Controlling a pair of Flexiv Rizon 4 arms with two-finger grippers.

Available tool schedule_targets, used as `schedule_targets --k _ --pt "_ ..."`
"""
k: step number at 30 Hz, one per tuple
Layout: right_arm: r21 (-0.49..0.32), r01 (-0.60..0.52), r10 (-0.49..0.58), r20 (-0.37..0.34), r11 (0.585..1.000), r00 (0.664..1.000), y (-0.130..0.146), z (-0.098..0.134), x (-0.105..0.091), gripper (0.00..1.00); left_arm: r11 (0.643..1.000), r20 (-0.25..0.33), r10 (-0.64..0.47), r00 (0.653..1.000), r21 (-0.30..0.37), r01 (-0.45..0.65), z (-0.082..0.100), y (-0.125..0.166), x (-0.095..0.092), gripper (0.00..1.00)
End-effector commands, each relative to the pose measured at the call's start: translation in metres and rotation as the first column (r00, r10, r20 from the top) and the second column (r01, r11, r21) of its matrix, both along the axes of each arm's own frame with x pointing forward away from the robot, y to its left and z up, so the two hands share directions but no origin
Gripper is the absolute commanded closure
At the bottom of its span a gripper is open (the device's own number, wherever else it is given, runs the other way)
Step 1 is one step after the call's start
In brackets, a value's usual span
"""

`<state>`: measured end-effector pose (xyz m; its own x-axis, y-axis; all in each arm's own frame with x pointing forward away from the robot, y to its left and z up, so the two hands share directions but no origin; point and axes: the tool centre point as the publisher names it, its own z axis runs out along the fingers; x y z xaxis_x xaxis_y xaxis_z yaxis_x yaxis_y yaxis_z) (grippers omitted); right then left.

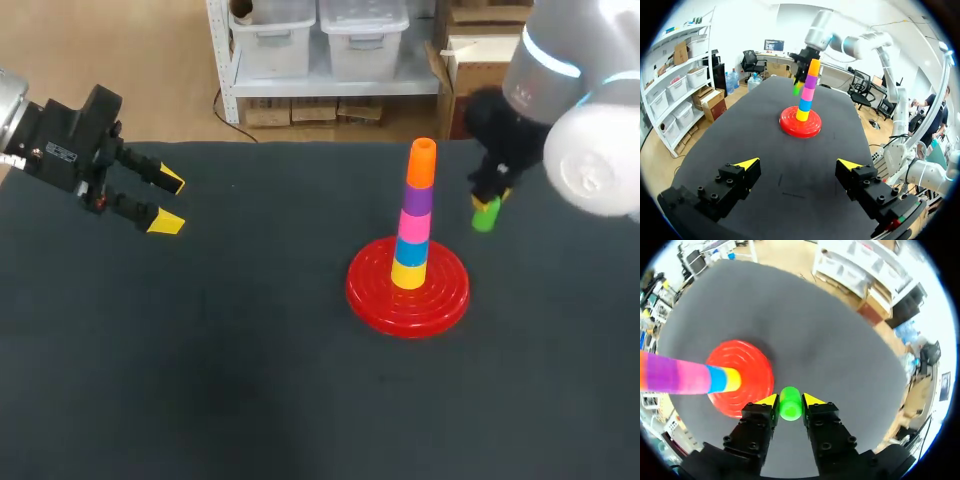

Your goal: Pick up and stack the cylinders on the red base in this order: pink,purple,orange,green

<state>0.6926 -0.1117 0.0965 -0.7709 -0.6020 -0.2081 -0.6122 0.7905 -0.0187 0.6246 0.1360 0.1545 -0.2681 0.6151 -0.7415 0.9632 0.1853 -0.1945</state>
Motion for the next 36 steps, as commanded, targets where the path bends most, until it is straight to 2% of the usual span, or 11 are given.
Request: schedule_targets --k 1,7,10,14,18,23,27,36 --pt "-0.009 -0.100 0.101 0.044 0.995 0.994 0.004 0.077 -0.020 1.00 1.000 0.003 -0.001 1.000 -0.003 0.001 -0.001 0.001 0.000 0.00" --pt "-0.065 -0.310 0.315 0.096 0.949 0.944 0.031 0.150 -0.026 1.00 1.000 0.003 -0.001 1.000 -0.003 0.001 -0.001 0.001 0.000 0.00" --pt "-0.081 -0.403 0.410 0.101 0.912 0.907 0.048 0.174 -0.030 1.00 1.000 0.003 -0.001 1.000 -0.003 0.001 -0.001 0.001 0.000 0.00" --pt "-0.100 -0.507 0.515 0.086 0.856 0.853 0.071 0.193 -0.033 1.00 1.000 0.003 -0.001 1.000 -0.003 0.001 -0.001 0.001 0.000 0.00" --pt "-0.121 -0.573 0.583 0.077 0.810 0.809 0.089 0.206 -0.035 1.00 1.000 0.003 -0.001 1.000 -0.003 0.001 -0.001 0.001 0.000 0.00" --pt "-0.135 -0.623 0.633 0.052 0.771 0.772 0.101 0.212 -0.042 1.00 1.000 0.003 -0.001 1.000 -0.003 0.001 -0.001 0.001 0.000 0.00" --pt "-0.138 -0.641 0.650 0.029 0.755 0.759 0.103 0.209 -0.048 1.00 1.000 0.003 -0.001 1.000 -0.003 0.001 -0.001 0.001 0.000 0.00" --pt "-0.126 -0.651 0.655 -0.013 0.748 0.755 0.096 0.204 -0.062 1.00 1.000 0.003 -0.001 1.000 -0.003 0.001 -0.001 0.001 0.000 0.00"
